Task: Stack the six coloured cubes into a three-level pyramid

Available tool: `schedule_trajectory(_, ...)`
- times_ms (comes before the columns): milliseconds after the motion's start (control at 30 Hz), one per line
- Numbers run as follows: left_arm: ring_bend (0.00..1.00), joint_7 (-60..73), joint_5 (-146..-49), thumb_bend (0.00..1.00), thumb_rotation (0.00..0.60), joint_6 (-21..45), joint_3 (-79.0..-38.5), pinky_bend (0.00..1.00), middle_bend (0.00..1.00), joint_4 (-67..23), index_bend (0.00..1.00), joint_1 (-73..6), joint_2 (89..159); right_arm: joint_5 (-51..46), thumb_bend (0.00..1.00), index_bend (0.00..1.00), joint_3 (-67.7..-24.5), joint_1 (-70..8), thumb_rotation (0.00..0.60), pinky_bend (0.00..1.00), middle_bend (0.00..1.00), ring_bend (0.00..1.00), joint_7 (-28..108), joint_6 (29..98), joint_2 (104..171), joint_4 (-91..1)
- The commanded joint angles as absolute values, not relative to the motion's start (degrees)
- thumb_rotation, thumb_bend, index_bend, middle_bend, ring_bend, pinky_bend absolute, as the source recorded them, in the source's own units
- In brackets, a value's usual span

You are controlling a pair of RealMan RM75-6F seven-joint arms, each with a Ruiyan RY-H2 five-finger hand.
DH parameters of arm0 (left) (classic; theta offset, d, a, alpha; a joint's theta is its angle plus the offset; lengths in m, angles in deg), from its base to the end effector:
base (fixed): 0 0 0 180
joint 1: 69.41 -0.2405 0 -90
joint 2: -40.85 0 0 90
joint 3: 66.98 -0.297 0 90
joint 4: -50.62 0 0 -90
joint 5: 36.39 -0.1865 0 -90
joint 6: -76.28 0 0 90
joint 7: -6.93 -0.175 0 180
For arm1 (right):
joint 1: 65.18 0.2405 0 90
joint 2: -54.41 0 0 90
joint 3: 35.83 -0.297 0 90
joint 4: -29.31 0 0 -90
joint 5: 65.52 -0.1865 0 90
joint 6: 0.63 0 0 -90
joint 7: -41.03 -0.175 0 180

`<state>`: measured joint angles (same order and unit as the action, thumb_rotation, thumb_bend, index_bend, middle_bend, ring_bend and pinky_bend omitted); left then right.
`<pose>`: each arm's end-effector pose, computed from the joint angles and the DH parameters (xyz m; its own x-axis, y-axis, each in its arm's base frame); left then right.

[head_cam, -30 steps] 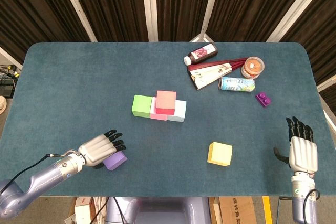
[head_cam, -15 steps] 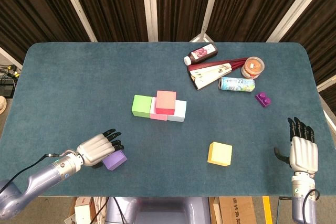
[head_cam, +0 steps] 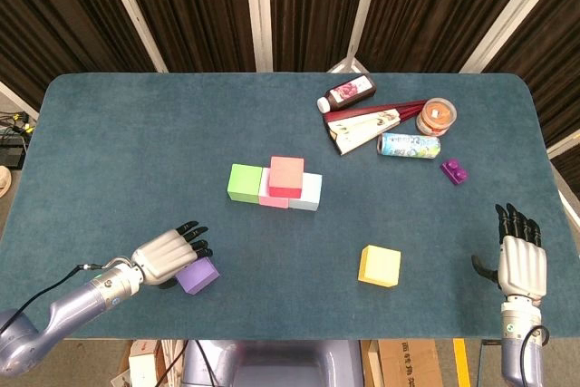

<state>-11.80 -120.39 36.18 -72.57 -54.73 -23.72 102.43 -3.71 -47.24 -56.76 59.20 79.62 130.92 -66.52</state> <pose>-0.1861 0.3069 0.0642 0.8192 0.3262 0.4718 0.5308 -0.7428 -0.4081 -0.3578 -0.2483 0.1400 0.3412 -0.0457 0.9389 -0.8884 0.3108 0.3380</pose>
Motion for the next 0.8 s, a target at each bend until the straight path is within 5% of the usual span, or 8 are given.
schedule_trajectory(33, 0.00, -11.97, -120.40, 0.33, 0.600, 36.21, -72.55, 0.00, 0.23, -54.57, 0.25, -23.75, 102.61, -4.06, 0.29, 0.00, -47.32, -56.67, 0.600, 0.00, 0.00, 0.00, 59.30, 79.48, 130.96, -66.54)
schedule_trajectory(467, 0.00, -12.12, -120.94, 0.41, 0.600, 34.34, -72.09, 0.00, 0.30, -54.18, 0.34, -24.63, 103.22, -5.08, 0.29, 0.00, -47.54, -56.58, 0.600, 0.00, 0.00, 0.00, 59.11, 79.39, 130.84, -66.68)
schedule_trajectory(800, 0.00, -11.95, -117.99, 0.41, 0.600, 30.75, -71.75, 0.00, 0.30, -59.98, 0.35, -26.86, 95.30, -5.33, 0.29, 0.00, -47.39, -56.51, 0.600, 0.00, 0.00, 0.00, 58.77, 79.03, 130.53, -66.94)
